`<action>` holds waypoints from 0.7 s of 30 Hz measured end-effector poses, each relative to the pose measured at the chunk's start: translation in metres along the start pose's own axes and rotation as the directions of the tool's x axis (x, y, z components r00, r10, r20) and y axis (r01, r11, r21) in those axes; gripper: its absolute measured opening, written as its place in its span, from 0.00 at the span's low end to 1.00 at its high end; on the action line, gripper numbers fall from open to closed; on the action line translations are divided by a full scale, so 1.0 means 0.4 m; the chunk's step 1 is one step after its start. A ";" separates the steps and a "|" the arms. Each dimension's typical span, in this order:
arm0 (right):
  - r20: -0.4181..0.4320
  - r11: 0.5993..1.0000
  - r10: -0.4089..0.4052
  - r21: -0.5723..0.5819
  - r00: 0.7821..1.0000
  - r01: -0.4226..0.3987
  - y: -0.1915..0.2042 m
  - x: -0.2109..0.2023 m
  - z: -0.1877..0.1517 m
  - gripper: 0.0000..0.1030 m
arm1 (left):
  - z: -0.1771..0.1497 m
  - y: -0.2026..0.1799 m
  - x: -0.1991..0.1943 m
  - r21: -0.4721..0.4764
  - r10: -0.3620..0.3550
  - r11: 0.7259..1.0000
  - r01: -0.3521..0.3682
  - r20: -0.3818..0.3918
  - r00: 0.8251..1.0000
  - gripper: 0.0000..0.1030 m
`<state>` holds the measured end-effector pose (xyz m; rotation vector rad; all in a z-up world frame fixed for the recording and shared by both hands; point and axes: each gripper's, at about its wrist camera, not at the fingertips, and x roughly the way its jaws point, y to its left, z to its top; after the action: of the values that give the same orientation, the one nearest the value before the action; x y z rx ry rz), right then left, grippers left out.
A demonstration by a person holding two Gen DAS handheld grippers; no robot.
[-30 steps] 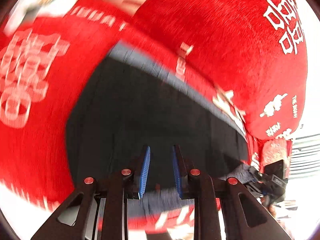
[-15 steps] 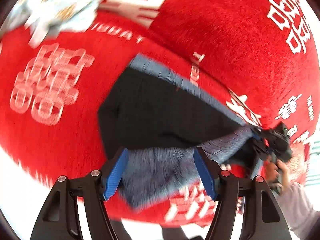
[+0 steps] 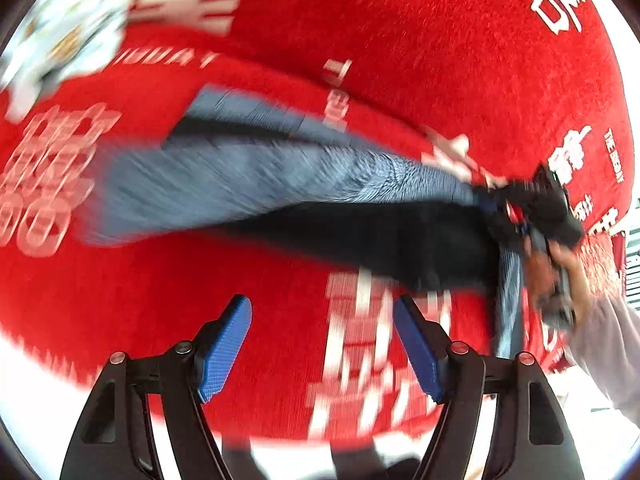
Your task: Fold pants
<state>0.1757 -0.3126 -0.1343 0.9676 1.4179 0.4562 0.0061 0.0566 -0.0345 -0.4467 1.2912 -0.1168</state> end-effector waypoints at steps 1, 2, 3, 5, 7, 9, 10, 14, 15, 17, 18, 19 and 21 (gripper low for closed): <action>-0.002 1.000 -0.024 -0.012 1.000 0.024 0.001 0.009 0.014 0.13 | 0.045 -0.005 0.034 0.005 0.005 1.000 -0.006 0.021 1.000 0.72; -0.011 0.999 -0.046 -0.023 0.999 0.046 0.001 0.017 0.025 0.17 | 0.095 -0.006 0.074 0.011 0.019 1.000 -0.020 0.043 0.999 0.72; -0.024 0.997 -0.067 -0.035 0.997 0.067 0.003 0.028 0.036 0.29 | 0.141 -0.001 0.111 0.013 0.052 0.999 -0.053 0.061 0.997 0.72; -0.038 0.993 -0.106 -0.061 0.994 0.104 0.019 0.041 0.047 0.69 | 0.206 0.020 0.166 0.001 0.117 0.993 -0.117 0.070 0.991 0.72; -0.041 0.990 -0.108 -0.095 0.993 0.104 0.048 0.037 0.040 0.80 | 0.249 0.050 0.209 -0.027 0.179 0.984 -0.178 0.045 0.983 0.72; -0.043 0.988 -0.089 -0.129 0.995 0.083 0.071 0.006 0.016 0.80 | 0.264 0.072 0.226 -0.046 0.235 0.971 -0.235 0.004 0.972 0.72; -0.039 0.988 -0.080 -0.138 0.996 0.074 0.076 -0.013 0.004 0.80 | 0.261 0.068 0.220 -0.040 0.236 0.971 -0.236 -0.001 0.972 0.72; 0.054 0.989 -0.086 -0.114 0.995 0.092 0.033 -0.170 -0.074 0.80 | 0.199 -0.052 0.178 0.117 0.229 0.967 -0.225 -0.023 0.973 0.72; 0.081 0.991 -0.096 -0.085 0.992 0.103 0.006 -0.214 -0.098 0.80 | 0.169 -0.112 0.177 0.172 0.199 0.967 -0.187 -0.053 0.979 0.72; 0.133 0.992 -0.124 0.013 0.983 0.123 -0.082 -0.319 -0.160 0.80 | 0.124 -0.212 0.195 0.244 0.136 0.964 -0.106 -0.111 0.984 0.72; 0.159 0.989 -0.136 0.073 0.978 0.125 -0.134 -0.372 -0.198 0.80 | 0.092 -0.280 0.214 0.289 0.094 0.956 -0.047 -0.154 0.984 0.72; 0.179 0.984 -0.150 0.123 0.972 0.130 -0.178 -0.414 -0.229 0.80 | 0.074 -0.329 0.229 0.316 0.070 0.949 -0.009 -0.182 0.981 0.72; 0.218 0.964 -0.197 0.222 0.956 0.148 -0.274 -0.500 -0.306 0.80 | 0.020 -0.458 0.275 0.376 0.006 0.922 0.093 -0.255 0.967 0.72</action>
<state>-0.0013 -0.4944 -0.0820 1.0140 1.3330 0.0599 0.0745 -0.1441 -0.0619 -0.1221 1.4668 -0.4714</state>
